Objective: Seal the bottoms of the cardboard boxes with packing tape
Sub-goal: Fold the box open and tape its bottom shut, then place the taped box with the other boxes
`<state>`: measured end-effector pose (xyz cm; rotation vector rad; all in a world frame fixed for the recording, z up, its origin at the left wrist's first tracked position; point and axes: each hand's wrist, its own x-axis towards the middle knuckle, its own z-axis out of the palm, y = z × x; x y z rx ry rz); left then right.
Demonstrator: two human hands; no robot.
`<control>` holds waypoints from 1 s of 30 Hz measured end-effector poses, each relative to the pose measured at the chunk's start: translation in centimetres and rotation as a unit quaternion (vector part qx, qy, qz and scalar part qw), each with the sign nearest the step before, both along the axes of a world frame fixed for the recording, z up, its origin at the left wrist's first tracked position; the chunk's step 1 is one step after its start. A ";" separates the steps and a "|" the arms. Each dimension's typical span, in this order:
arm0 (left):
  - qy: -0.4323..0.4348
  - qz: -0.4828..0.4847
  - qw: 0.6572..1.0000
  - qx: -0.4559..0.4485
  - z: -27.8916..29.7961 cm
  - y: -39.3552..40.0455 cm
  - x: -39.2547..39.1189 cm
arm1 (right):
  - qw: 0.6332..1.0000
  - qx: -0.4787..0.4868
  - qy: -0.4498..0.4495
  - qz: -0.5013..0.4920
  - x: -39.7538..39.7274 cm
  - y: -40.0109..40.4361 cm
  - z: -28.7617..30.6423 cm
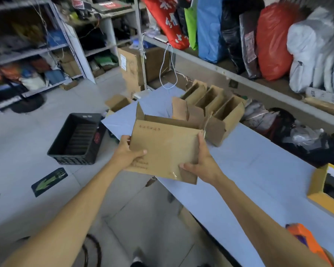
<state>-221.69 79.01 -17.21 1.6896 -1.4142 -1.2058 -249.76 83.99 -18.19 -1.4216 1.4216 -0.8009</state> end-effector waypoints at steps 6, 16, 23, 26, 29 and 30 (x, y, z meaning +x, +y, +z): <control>0.047 -0.024 0.998 -0.021 2.6 -6.6 8.7 | 0.994 -0.065 0.083 -0.019 8.4 -6.3 3.0; 0.033 -0.017 0.998 -0.056 0.5 -24.8 14.1 | 0.957 -0.141 0.225 -0.116 14.3 -20.7 3.1; -0.007 -0.086 0.994 -0.062 -0.4 -38.2 14.7 | 0.941 -0.125 0.273 -0.154 17.7 -33.5 0.5; -0.021 -0.119 0.992 -0.041 -1.7 -43.9 14.1 | 0.940 -0.078 0.273 -0.187 18.0 -38.5 -0.8; -0.047 -0.182 0.981 -0.046 -3.2 -48.8 12.4 | 0.932 -0.042 0.266 -0.243 17.1 -42.6 -1.4; -0.009 -0.187 0.982 -0.035 -3.7 -50.4 11.5 | 0.924 -0.039 0.272 -0.265 16.8 -43.8 -1.7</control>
